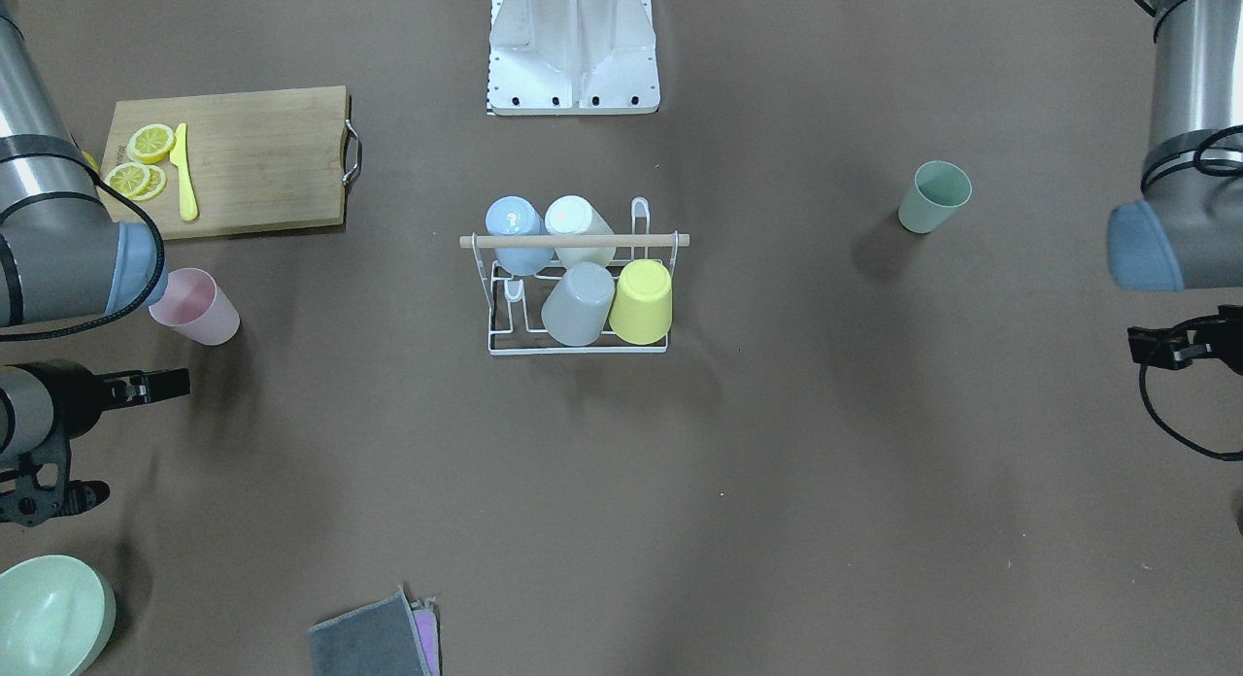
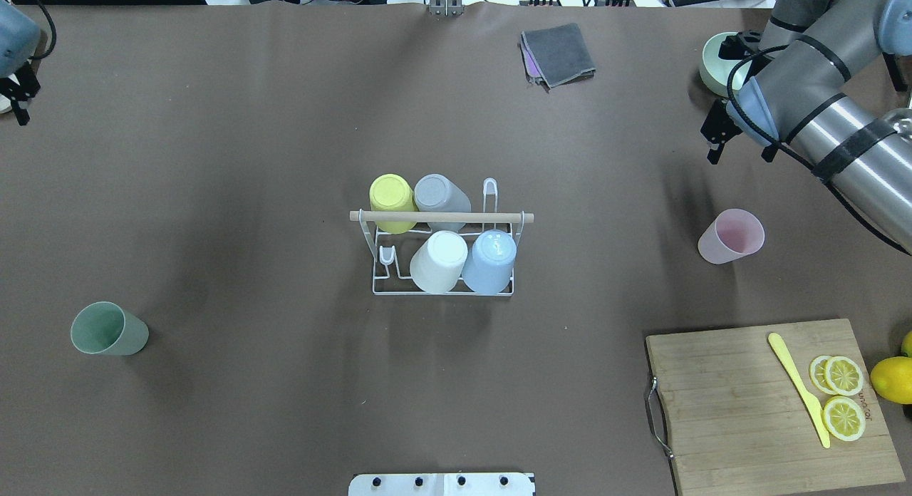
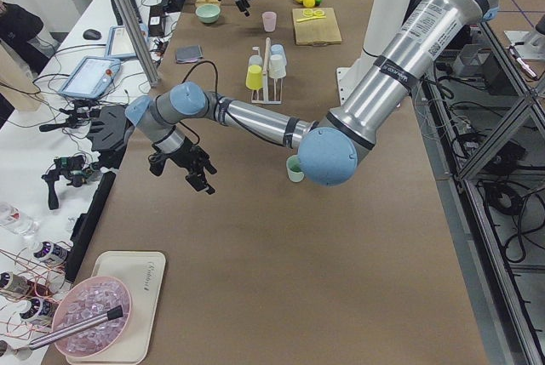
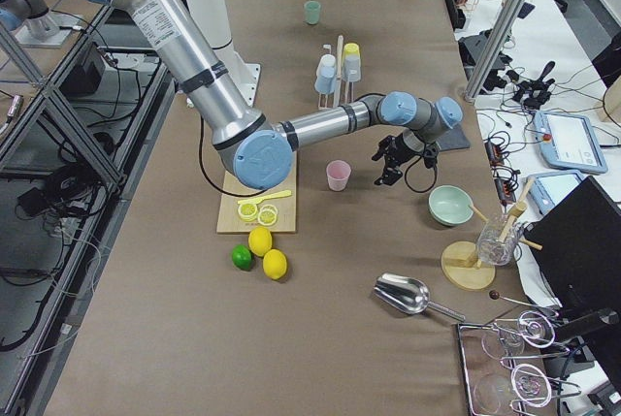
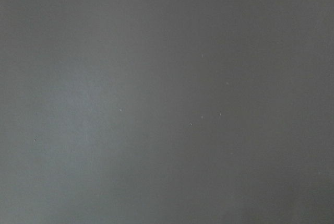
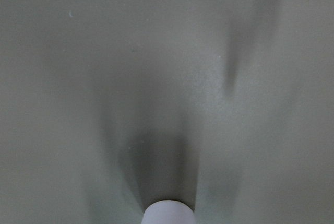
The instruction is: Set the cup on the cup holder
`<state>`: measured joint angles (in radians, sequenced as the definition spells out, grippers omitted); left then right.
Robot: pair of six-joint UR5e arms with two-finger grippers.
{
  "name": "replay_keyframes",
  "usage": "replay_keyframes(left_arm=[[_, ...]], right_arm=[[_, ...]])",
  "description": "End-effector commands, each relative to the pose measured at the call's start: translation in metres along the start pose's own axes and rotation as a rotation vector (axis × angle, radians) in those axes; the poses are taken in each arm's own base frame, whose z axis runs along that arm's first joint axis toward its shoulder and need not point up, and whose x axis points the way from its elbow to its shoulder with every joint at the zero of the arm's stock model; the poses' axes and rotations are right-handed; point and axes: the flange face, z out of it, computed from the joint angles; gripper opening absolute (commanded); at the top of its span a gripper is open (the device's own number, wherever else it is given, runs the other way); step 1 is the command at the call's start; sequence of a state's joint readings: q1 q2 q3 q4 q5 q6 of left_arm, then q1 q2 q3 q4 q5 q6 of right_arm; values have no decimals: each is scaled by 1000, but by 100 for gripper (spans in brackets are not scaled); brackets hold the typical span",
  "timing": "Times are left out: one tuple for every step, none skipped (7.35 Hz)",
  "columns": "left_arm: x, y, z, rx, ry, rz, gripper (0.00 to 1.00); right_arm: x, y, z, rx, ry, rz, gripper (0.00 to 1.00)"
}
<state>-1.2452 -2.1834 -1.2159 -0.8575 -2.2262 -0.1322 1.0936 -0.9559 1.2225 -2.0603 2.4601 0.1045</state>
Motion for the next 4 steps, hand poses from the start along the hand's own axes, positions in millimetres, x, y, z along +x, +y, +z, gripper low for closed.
replay_keyframes(left_arm=[[33,11,24,-127,59,46,97],[50,17,28,-171,129,39,97],[61,18,35,-186,195,34,97],[65,18,37,-194,245,25,97]], right_arm=[[-6,4,25,-91,-34,58,96],[-9,4,32,-102,-20,52,95],[-12,5,40,-113,-2,42,95],[-11,5,43,-121,10,25,93]])
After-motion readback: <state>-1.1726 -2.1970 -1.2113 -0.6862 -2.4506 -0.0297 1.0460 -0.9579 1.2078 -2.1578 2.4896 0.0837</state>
